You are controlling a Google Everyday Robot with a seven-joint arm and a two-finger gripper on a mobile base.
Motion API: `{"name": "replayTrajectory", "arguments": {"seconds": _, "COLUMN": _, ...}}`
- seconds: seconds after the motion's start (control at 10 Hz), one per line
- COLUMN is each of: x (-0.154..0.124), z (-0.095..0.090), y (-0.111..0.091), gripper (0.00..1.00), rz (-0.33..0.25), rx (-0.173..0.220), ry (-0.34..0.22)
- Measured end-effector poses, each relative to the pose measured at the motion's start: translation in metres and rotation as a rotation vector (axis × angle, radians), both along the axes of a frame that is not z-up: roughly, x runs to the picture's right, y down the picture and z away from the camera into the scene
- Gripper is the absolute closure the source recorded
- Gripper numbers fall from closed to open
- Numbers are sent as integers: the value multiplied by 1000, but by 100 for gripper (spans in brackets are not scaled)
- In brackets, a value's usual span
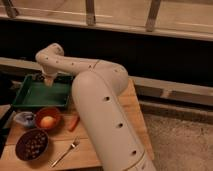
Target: Wipe tray with brush
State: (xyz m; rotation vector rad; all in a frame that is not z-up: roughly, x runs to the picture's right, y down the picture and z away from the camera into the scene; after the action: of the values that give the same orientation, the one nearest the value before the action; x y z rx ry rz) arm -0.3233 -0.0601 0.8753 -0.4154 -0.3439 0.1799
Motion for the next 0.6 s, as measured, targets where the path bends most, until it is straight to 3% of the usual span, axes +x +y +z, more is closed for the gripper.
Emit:
{"name": "replayTrajectory", "arguments": {"seconds": 0.3, "x": -16, "z": -28, "y": 36, "gripper": 100, "rz": -49, "rx": -10, "ry": -62}}
{"name": "replayTrajectory", "arguments": {"seconds": 0.6, "x": 0, "z": -26, "y": 63, "gripper": 100, "rz": -38, "rx": -57, "ry": -35}}
